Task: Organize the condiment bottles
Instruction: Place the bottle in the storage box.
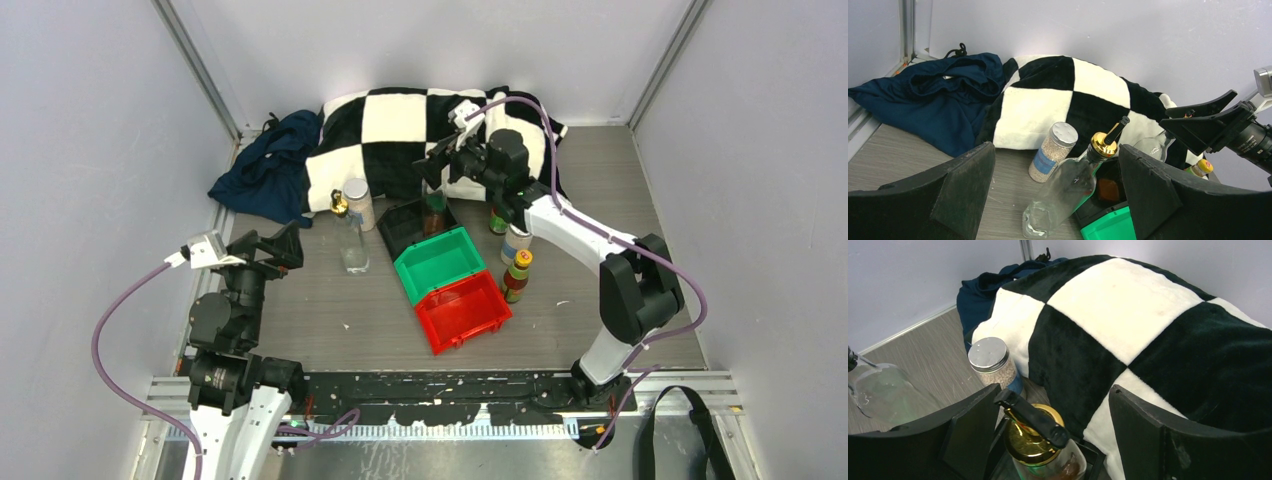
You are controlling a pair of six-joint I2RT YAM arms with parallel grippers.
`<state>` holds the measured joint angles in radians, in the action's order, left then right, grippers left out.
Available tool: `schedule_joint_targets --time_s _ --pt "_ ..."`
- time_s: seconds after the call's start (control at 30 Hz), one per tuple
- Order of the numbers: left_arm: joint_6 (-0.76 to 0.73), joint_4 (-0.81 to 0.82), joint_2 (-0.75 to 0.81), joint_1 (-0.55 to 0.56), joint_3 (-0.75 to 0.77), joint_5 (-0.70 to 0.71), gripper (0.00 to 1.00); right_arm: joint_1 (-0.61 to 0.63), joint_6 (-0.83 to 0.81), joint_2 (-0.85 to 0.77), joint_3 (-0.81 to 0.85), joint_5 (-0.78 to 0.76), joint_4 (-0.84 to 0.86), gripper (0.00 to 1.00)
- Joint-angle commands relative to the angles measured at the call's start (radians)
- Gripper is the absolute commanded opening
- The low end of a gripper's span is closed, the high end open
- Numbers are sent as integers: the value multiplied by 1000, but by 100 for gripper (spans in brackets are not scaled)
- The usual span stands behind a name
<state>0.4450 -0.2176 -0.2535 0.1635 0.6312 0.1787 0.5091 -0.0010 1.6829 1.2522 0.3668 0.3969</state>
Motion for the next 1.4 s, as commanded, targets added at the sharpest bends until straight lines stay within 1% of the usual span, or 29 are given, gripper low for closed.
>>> schedule_joint_targets --time_s 0.0,0.2,0.47,0.67,0.77,0.97,1.03,1.1,1.17,1.3,1.33,1.37 --pt "14 57 17 -6 -7 -12 94 41 -23 -48 14 -113 -39 85" --pt "18 57 23 -5 -7 -12 94 102 -37 -42 13 -269 -73 86" --pt "23 59 25 -5 -10 -16 94 192 -54 -13 12 -567 -62 86" --pt "24 59 26 -5 -10 -18 94 240 -52 12 19 -774 -40 81" --pt "26 61 27 -5 -10 -20 94 254 -42 25 27 -849 -41 80" --pt "26 59 29 -4 -9 -21 94 264 -24 49 29 -924 -28 79" --pt "25 60 30 -3 -10 -21 94 268 -24 51 30 -962 -25 75" --pt "27 60 28 -2 -10 -22 94 276 -25 49 30 -1002 -21 67" --pt "29 61 29 -2 -11 -24 94 283 -24 48 27 -1031 -16 63" --pt "30 62 29 -2 -11 -25 94 300 -22 49 21 -1077 -11 61" --pt "30 62 28 -2 -12 -25 94 303 -21 49 19 -1084 -8 57" --pt "31 63 29 -2 -11 -25 94 306 -20 46 16 -1083 -5 50"
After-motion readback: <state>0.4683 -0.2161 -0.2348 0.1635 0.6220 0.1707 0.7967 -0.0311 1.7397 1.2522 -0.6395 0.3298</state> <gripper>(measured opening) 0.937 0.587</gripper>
